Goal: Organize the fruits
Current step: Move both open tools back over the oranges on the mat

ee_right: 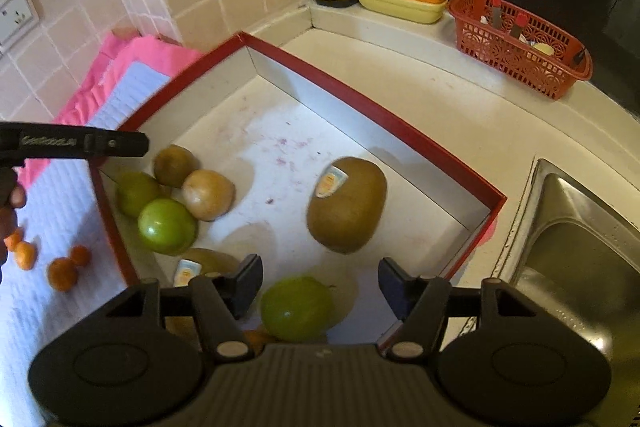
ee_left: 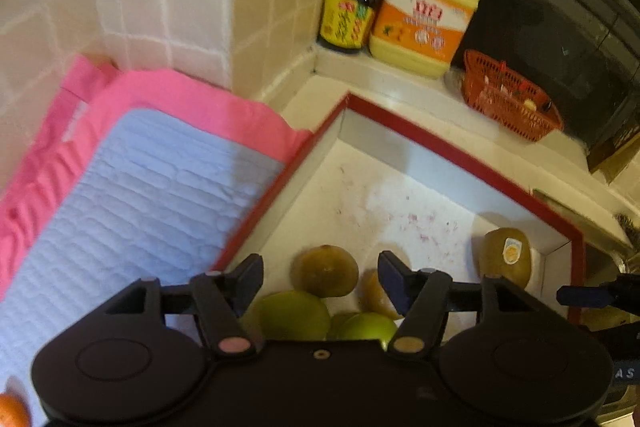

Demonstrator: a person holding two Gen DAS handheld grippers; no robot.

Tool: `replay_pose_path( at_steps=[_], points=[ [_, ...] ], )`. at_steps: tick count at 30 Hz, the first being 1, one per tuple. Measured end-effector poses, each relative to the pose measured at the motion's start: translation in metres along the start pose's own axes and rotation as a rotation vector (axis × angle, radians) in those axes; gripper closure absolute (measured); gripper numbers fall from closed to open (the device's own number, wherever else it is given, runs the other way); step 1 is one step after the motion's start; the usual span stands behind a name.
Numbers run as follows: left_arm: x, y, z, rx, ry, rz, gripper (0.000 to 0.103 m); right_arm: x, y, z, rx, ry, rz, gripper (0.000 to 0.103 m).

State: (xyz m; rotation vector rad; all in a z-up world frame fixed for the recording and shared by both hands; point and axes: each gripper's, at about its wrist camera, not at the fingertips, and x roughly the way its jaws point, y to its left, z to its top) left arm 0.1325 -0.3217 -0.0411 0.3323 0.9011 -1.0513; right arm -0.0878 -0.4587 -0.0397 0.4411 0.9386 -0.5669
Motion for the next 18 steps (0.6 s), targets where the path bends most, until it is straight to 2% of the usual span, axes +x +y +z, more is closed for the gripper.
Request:
replay_pose_path(
  at_steps=[8, 18],
  points=[
    [-0.091, 0.015, -0.016, -0.064, -0.143, 0.079, 0.027, -0.033, 0.026, 0.01, -0.067, -0.069, 0.086, 0.033],
    [-0.209, 0.048, -0.06, -0.187, -0.328, 0.234, 0.025, -0.054, 0.096, 0.021, -0.221, -0.102, 0.231, 0.03]
  ],
)
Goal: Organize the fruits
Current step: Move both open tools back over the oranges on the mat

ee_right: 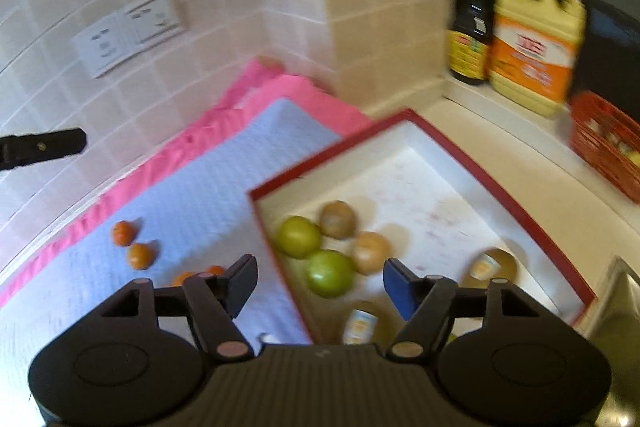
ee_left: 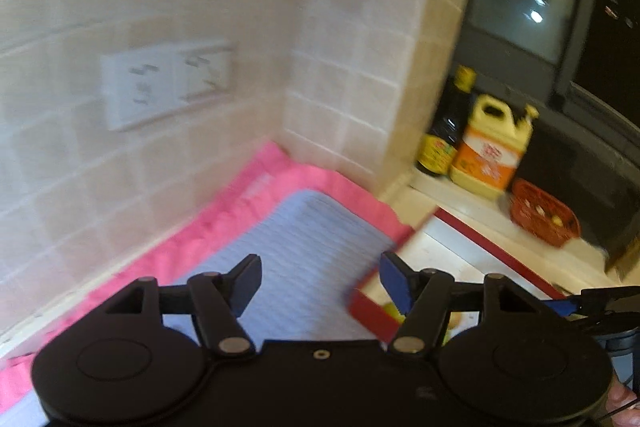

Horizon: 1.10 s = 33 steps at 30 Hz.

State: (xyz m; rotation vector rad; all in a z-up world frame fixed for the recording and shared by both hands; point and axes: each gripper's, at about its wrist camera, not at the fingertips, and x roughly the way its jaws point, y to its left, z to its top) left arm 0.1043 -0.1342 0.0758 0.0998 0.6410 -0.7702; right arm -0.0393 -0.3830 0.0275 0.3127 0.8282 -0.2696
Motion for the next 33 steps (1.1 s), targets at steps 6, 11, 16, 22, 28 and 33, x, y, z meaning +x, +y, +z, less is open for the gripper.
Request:
replay_pose_path(
  at_steps=[6, 11, 16, 22, 28, 33],
  points=[
    [-0.051, 0.051, -0.018, -0.087, -0.052, 0.106, 0.025, 0.007, 0.051, 0.002, -0.097, 0.013, 0.062, 0.03],
    [-0.077, 0.09, -0.04, -0.163, -0.06, 0.179, 0.024, 0.014, 0.091, 0.002, -0.163, 0.017, 0.106, 0.03],
    [-0.086, 0.12, -0.064, -0.232, -0.05, 0.227, 0.024, 0.022, 0.125, -0.004, -0.219, 0.024, 0.147, 0.03],
    [-0.066, 0.15, -0.082, -0.307, -0.041, 0.232, 0.024, 0.068, 0.131, -0.02, -0.115, 0.113, 0.164, 0.034],
    [-0.003, 0.167, -0.1, -0.354, 0.075, 0.171, 0.031, 0.115, 0.123, -0.046, 0.011, 0.236, 0.173, 0.038],
    [0.051, 0.178, -0.114, -0.372, 0.156, 0.143, 0.031, 0.132, 0.122, -0.051, 0.048, 0.214, 0.114, 0.038]
  ],
)
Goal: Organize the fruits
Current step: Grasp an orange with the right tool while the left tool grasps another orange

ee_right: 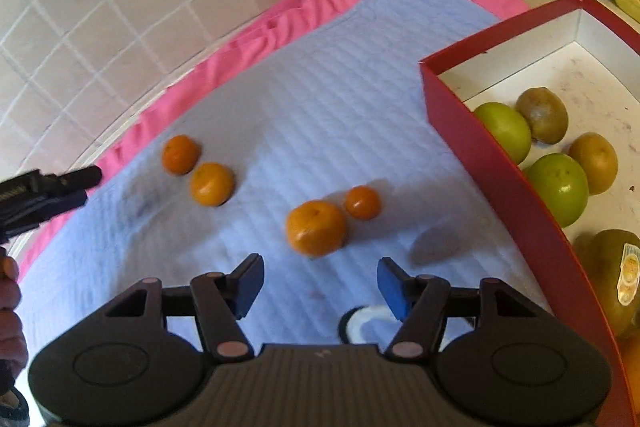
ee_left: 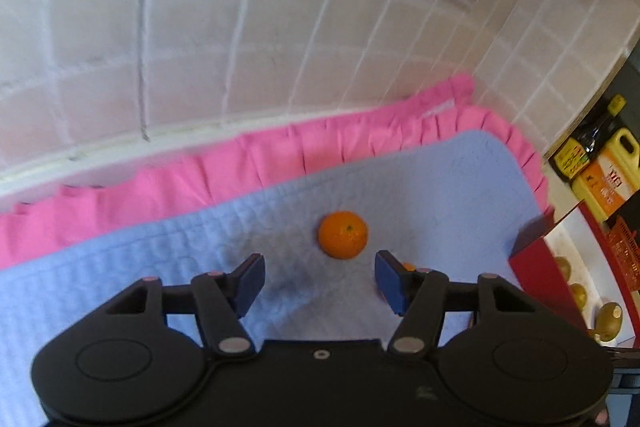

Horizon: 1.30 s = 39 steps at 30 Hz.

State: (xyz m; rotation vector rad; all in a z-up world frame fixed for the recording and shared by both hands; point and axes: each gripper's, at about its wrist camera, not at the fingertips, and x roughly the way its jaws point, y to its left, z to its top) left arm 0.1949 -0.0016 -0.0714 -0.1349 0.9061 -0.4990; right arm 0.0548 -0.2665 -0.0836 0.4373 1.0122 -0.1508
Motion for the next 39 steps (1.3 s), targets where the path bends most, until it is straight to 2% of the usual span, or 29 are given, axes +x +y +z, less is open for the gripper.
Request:
replay_pose_path(
  at_steps=[8, 16, 23, 25, 33, 36, 37, 38, 39],
  points=[
    [0.056, 0.007, 0.011, 0.011, 0.067, -0.065, 0.031, 0.025, 0.001, 0.004, 0.056, -0.04, -0.014, 0.038],
    [0.07, -0.001, 0.015, 0.05, 0.072, -0.093, 0.031, 0.031, -0.001, 0.006, 0.103, -0.037, -0.018, 0.038],
    [0.08, -0.009, 0.019, 0.068, 0.077, -0.08, 0.032, 0.036, 0.003, 0.008, 0.097, -0.044, -0.029, 0.04],
    [0.084, -0.01, 0.019, 0.064, 0.082, -0.082, 0.036, 0.037, 0.003, 0.009, 0.101, -0.043, -0.029, 0.042],
    [0.093, -0.019, 0.019, 0.091, 0.101, -0.066, 0.038, 0.04, 0.006, 0.01, 0.106, -0.047, -0.031, 0.044],
    [0.094, -0.021, 0.02, 0.104, 0.1, -0.056, 0.042, 0.041, 0.007, 0.01, 0.102, -0.054, -0.043, 0.046],
    [0.094, -0.021, 0.02, 0.108, 0.102, -0.054, 0.042, 0.042, 0.008, 0.01, 0.098, -0.055, -0.049, 0.05],
    [0.094, -0.022, 0.019, 0.121, 0.101, -0.043, 0.051, 0.042, 0.009, 0.009, 0.089, -0.06, -0.064, 0.055],
    [0.093, -0.024, 0.019, 0.143, 0.095, -0.021, 0.055, 0.042, 0.01, 0.009, 0.078, -0.062, -0.076, 0.055]
  ],
)
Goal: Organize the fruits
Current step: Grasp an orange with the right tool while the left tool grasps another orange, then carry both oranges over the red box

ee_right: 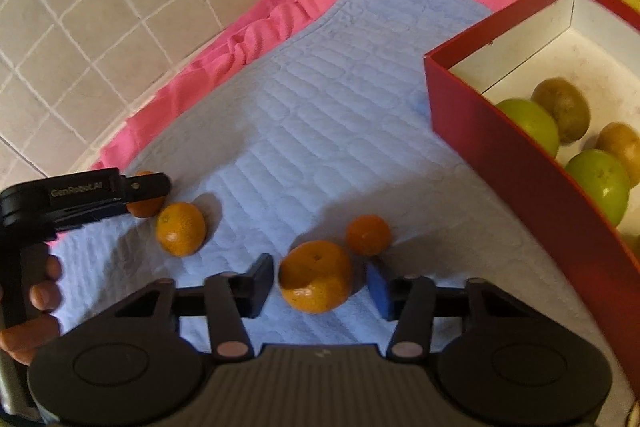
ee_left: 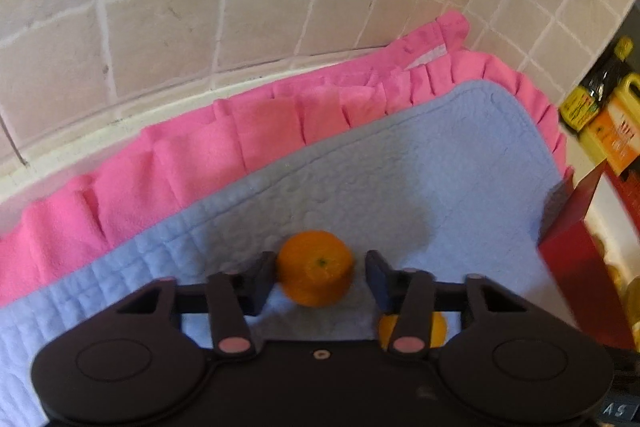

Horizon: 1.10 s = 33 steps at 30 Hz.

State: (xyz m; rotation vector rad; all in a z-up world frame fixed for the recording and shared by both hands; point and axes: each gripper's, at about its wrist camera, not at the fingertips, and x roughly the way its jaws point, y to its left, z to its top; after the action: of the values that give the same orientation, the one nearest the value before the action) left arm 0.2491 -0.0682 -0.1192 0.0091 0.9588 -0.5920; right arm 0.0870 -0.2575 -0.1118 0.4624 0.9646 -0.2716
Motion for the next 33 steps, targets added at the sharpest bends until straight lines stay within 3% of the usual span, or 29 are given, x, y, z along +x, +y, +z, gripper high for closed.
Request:
replay_pose_path(
  at_steps=[1, 9, 17, 25, 33],
  points=[
    [-0.001, 0.0, 0.0, 0.009, -0.004, 0.003, 0.055, 0.0, 0.001, 0.0, -0.009, -0.003, 0.003, 0.06],
    [-0.017, -0.009, -0.003, 0.034, -0.022, 0.012, 0.056, -0.011, 0.007, -0.007, -0.05, -0.012, 0.013, 0.061],
    [-0.068, -0.049, 0.002, 0.106, -0.093, 0.047, 0.056, -0.05, 0.006, -0.015, -0.055, -0.038, 0.084, 0.061],
    [-0.117, -0.112, 0.007, 0.181, -0.204, 0.017, 0.056, -0.121, -0.011, 0.003, -0.078, -0.173, 0.07, 0.061],
    [-0.127, -0.192, 0.01, 0.275, -0.262, -0.073, 0.056, -0.184, -0.059, 0.02, -0.063, -0.303, 0.01, 0.061]
  ],
)
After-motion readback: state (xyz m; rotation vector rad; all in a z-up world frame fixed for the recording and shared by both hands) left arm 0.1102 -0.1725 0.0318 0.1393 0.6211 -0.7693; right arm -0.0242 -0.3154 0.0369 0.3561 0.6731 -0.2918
